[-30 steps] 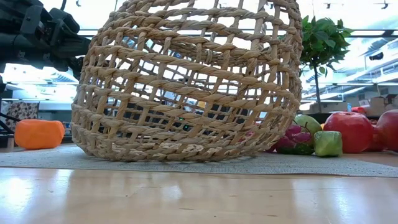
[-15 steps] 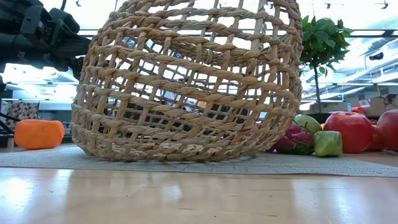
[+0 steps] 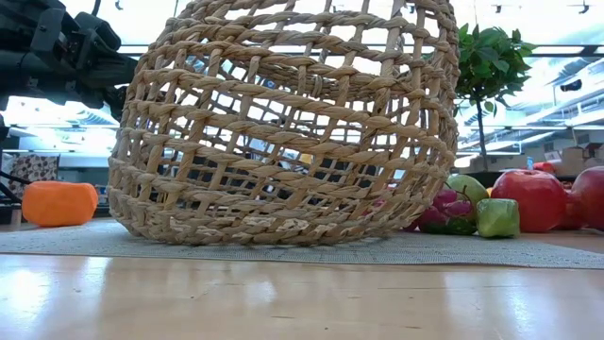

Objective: Build produce basket
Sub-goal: Put the apple into the basket

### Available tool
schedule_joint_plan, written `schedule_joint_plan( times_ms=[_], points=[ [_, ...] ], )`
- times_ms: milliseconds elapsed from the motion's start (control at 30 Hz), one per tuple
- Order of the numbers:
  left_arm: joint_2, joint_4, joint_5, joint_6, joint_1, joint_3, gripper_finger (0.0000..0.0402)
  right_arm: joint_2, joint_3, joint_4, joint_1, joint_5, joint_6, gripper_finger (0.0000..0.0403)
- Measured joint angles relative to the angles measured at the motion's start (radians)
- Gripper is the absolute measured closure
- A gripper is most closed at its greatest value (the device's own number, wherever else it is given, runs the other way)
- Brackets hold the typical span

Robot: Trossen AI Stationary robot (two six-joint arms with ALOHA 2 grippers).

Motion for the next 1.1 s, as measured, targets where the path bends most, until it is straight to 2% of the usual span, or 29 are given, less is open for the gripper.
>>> schedule_joint_plan(
  times_ms=[133, 633, 933, 1100],
  points=[
    [0.000, 0.000, 0.000, 0.000, 0.000, 0.000, 0.0115, -0.001, 0.000, 0.014, -0.018, -0.056, -0.042, 0.0094],
    [0.000, 0.000, 0.000, 0.000, 0.000, 0.000, 0.0115, -0.001, 0.000, 0.040, -0.028, -0.097, -0.055, 0.0094],
    [0.000, 0.000, 0.000, 0.000, 0.000, 0.000, 0.0115, -0.001, 0.000, 0.015, -0.068, -0.161, 0.109, 0.0094],
    [0.000, 0.000, 0.000, 0.000, 0.000, 0.000, 0.0115, -0.001, 0.000, 0.005, -0.120, -0.196, 0.357, 0.0094]
  ],
)
